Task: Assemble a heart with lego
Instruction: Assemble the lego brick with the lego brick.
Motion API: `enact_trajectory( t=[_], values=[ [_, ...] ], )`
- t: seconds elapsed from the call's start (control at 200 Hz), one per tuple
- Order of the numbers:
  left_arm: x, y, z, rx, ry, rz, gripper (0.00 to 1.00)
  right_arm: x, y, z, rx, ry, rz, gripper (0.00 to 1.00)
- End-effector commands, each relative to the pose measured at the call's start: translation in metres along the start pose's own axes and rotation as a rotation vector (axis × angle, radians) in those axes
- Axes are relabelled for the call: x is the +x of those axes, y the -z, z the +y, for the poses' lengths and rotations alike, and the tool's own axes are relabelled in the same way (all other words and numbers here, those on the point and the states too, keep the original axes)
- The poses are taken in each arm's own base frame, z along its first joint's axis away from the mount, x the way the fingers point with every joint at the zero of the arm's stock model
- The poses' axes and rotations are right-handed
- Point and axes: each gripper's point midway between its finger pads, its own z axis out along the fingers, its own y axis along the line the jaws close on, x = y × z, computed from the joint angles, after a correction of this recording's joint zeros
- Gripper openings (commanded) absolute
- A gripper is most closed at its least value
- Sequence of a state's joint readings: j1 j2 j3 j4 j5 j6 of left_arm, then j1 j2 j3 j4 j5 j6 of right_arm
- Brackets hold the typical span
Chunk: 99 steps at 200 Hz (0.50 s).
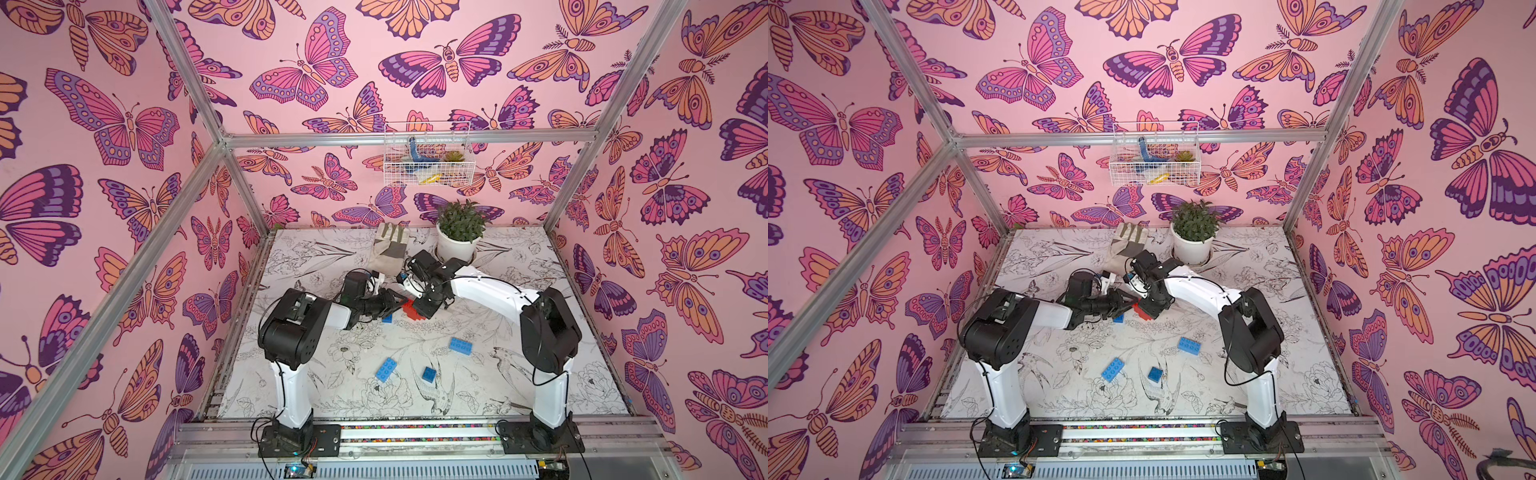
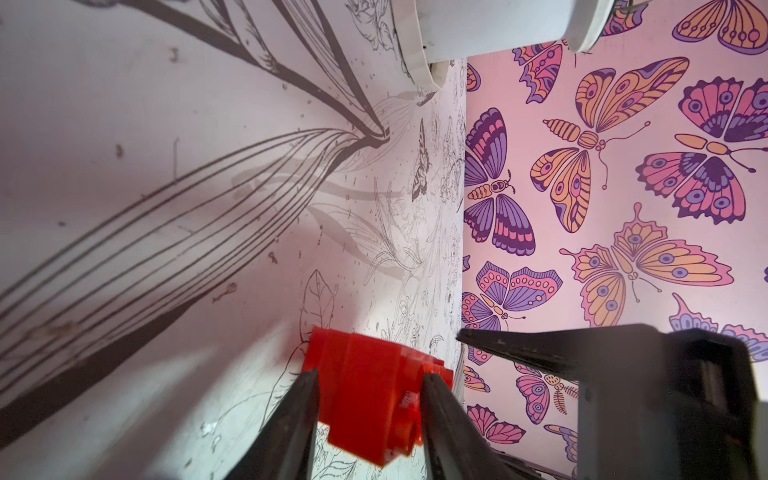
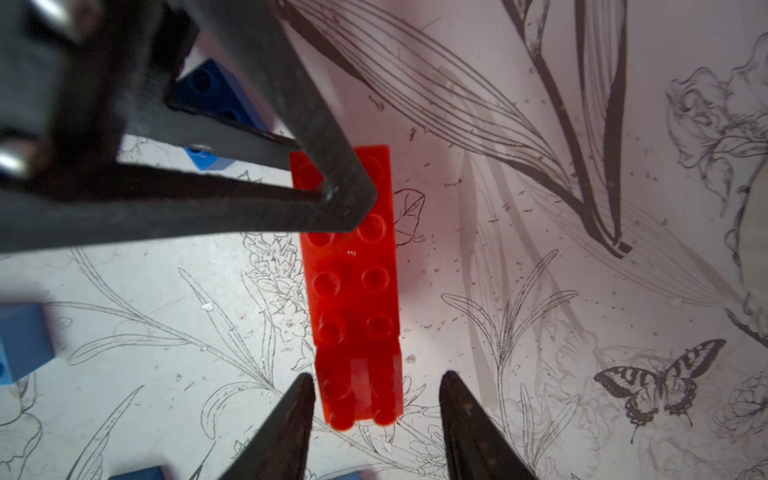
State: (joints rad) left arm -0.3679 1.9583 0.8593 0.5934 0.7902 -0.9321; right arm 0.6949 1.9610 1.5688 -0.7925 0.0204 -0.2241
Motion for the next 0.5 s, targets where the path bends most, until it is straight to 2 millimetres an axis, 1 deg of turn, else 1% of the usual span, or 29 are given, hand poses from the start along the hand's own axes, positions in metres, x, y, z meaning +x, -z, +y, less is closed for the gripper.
enact_trajectory(
  t=[0.0,0.05,0.135,0.23,0.491],
  values=[
    [0.012,0.001,0.003,-0.011,0.007,0.034,0.44,-0.006,0.019,-0.011,0.007,-0.054,-0.062,0.53],
    [0.012,0.001,0.003,-0.011,0.008,0.036,0.44,-0.006,0.021,-0.017,0.011,-0.077,-0.070,0.53],
    [0.012,0.001,0.004,-0.014,0.011,0.036,0.44,-0.001,0.018,-0.022,0.027,-0.088,-0.052,0.53],
    [0.012,0.000,0.006,-0.015,0.014,0.039,0.44,0.001,0.012,-0.021,0.021,-0.086,-0.024,0.53],
    [0.013,0.000,0.006,-0.018,0.016,0.041,0.44,-0.002,0.004,-0.017,-0.011,-0.084,-0.004,0.55]
  ],
)
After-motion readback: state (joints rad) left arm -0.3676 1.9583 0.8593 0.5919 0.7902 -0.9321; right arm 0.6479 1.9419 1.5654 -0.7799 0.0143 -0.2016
